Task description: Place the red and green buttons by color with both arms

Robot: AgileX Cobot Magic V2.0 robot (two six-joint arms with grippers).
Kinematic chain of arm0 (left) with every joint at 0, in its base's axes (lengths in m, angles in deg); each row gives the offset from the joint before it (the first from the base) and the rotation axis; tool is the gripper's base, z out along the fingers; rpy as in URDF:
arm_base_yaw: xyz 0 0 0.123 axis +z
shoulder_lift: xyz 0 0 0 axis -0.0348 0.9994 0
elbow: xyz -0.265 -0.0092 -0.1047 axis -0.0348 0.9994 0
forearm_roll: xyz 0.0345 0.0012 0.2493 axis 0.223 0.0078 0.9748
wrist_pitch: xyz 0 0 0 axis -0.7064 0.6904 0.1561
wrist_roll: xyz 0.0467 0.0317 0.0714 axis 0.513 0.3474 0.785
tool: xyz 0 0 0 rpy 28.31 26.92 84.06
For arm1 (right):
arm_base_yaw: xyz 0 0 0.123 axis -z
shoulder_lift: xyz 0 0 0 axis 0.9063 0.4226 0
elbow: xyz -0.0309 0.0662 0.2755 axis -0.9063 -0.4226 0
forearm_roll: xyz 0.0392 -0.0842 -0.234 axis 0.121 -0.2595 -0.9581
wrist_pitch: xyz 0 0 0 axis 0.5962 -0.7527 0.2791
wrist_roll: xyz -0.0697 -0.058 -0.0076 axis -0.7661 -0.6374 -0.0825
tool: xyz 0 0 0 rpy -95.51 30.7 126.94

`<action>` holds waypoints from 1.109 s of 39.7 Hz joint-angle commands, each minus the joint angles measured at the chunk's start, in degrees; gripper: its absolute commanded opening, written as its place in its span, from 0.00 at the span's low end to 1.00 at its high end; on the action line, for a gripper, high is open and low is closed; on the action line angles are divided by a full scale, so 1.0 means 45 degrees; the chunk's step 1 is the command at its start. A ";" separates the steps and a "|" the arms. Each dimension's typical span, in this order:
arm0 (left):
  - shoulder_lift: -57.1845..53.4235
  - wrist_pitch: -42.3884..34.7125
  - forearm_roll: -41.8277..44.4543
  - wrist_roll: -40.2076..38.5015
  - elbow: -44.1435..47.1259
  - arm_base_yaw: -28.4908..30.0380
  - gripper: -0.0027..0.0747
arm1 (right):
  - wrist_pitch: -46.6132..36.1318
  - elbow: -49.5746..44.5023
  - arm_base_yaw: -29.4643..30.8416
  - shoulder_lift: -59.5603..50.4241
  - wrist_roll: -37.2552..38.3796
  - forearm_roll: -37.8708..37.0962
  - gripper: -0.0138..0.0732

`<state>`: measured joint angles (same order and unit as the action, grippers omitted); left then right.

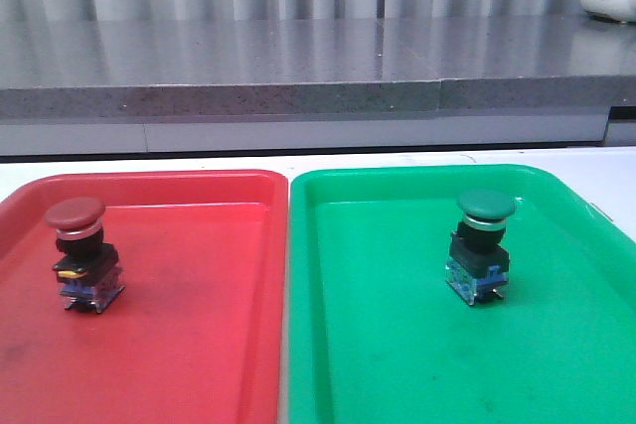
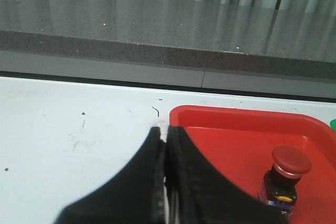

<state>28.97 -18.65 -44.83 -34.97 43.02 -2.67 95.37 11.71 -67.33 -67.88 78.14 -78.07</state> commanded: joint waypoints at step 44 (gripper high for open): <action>-0.0197 -0.1159 -0.0007 -0.0104 0.0308 0.0049 0.01 | -0.1449 -0.0423 0.0105 -0.0227 -0.0160 -0.0132 0.08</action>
<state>28.97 -18.78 -44.83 -34.97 43.02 -2.67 93.86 9.45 -67.33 -67.95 78.04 -78.16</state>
